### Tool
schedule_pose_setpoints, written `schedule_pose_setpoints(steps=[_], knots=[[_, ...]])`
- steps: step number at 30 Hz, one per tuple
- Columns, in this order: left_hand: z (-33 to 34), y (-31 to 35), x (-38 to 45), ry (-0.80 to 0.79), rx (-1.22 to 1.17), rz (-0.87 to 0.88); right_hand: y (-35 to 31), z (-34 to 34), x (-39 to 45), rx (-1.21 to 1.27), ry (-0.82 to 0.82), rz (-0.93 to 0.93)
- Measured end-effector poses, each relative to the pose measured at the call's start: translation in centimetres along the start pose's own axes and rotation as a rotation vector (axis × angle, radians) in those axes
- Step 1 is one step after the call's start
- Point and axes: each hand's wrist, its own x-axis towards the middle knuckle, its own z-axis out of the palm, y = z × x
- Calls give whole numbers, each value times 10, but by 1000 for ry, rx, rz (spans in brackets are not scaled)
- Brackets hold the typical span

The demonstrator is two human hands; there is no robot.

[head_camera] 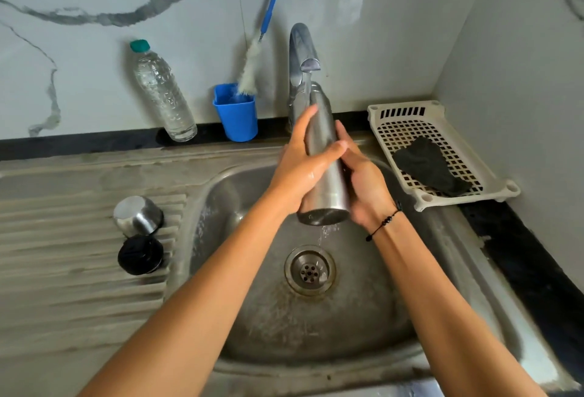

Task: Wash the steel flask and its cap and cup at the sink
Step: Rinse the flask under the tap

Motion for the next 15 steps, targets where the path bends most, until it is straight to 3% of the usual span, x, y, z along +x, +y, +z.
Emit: schedule_pose_setpoints(steps=[3,7,12,15], knots=[[-11,-2,7,-13,-80,-103,5,-1,-11,-106,-55,-42],[-31,-17,-4,-34,-2,-120,18,-7,-28,-307,-85,-86],[-29,-31,-16,-39,-35,-163,32,-2,-11,-267,141,68],[-20,-25,-20,22,-55,-261,31,8,7,-142,198,148]])
